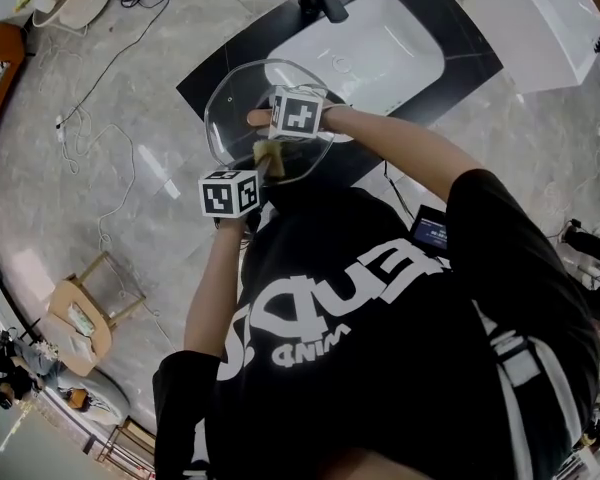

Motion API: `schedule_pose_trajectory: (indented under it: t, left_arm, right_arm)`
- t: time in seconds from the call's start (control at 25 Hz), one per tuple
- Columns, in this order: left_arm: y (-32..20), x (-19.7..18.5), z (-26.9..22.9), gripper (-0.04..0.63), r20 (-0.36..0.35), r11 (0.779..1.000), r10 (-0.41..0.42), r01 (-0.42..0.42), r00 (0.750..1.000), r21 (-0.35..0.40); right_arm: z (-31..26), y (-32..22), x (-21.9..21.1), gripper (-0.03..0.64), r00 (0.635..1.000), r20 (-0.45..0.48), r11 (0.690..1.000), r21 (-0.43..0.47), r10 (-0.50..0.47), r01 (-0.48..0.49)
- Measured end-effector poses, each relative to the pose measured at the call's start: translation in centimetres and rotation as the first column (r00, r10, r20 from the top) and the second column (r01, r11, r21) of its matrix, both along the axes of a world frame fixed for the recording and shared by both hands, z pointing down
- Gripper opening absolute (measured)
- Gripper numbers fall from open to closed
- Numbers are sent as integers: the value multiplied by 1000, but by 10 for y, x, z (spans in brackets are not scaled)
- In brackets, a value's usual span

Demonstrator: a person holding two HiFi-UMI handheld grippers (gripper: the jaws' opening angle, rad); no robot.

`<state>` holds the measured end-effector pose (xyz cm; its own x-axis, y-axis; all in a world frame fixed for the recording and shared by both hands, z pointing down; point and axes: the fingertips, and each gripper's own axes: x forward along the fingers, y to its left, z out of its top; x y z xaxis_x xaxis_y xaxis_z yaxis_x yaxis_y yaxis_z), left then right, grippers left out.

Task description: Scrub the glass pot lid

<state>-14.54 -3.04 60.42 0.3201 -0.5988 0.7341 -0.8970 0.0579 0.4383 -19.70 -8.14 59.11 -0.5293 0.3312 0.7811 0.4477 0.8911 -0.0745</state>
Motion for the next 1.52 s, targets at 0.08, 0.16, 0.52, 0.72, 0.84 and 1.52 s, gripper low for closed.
schedule_pose_trajectory:
  t: [0.08, 0.16, 0.52, 0.72, 0.84, 1.52]
  left_arm:
    - [3, -13, 0, 49, 5, 1000, -20, 20, 1000, -5]
    - [6, -27, 0, 49, 14, 999, -43, 43, 999, -8]
    - [-5, -77, 0, 51, 96, 998, -62, 64, 993, -21]
    - [-27, -95, 1, 51, 124, 998, -45, 49, 991, -27]
    - [-39, -104, 0, 51, 131, 998, -45, 49, 990, -28]
    - [-119, -112, -1, 51, 185, 996, 83, -77, 979, -42]
  right_arm:
    - [0, 0, -2, 173, 1000, 16, 1000, -1, -1, 1]
    - [0, 0, -3, 173, 1000, 26, 1000, 1, -4, 4]
    - [-1, -1, -3, 173, 1000, 25, 1000, 4, 15, -15]
    - [0, -3, -3, 173, 999, 24, 1000, 3, 26, -26]
    - [1, -3, -3, 173, 999, 25, 999, 0, 37, -37]
    - [5, -3, -3, 173, 1000, -20, 999, 32, 24, -24]
